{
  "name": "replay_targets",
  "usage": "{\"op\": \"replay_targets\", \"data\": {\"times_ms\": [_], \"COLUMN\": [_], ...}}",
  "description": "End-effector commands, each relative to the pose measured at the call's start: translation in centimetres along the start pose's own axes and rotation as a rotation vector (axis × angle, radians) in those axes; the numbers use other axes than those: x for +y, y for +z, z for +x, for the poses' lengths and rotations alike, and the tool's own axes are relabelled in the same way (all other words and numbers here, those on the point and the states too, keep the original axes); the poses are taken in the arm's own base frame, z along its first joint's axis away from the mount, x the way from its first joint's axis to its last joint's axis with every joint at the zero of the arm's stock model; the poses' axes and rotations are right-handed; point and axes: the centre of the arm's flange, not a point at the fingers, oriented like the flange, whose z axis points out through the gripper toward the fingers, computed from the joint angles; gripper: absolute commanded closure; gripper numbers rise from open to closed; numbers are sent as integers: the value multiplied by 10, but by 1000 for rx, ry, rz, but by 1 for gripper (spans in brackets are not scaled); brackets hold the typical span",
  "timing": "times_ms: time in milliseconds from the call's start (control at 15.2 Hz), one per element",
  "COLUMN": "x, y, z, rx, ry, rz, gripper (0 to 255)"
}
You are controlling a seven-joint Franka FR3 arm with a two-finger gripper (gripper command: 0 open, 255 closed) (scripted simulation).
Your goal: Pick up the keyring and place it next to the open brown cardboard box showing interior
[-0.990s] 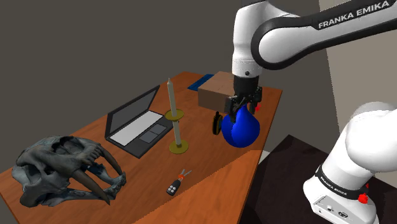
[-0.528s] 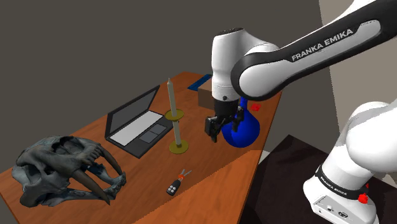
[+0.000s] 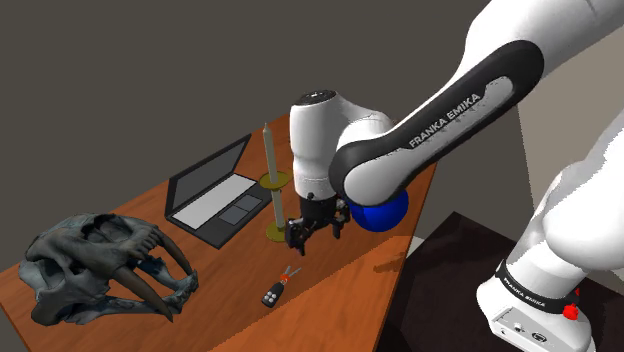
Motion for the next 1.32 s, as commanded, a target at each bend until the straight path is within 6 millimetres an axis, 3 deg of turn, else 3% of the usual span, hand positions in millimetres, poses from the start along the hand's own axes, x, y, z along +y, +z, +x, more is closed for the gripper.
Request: {"op": "replay_targets", "data": {"times_ms": [0, 594, 1122, 1254], "x": [-22, -120, -123, -123], "y": [15, 80, 122, 122], "z": [0, 7, 9, 9], "rx": [7, 35, 36, 36], "ry": [9, 41, 42, 42], "rz": [4, 12, 12, 12], "gripper": [0, 0, 0, 0]}}
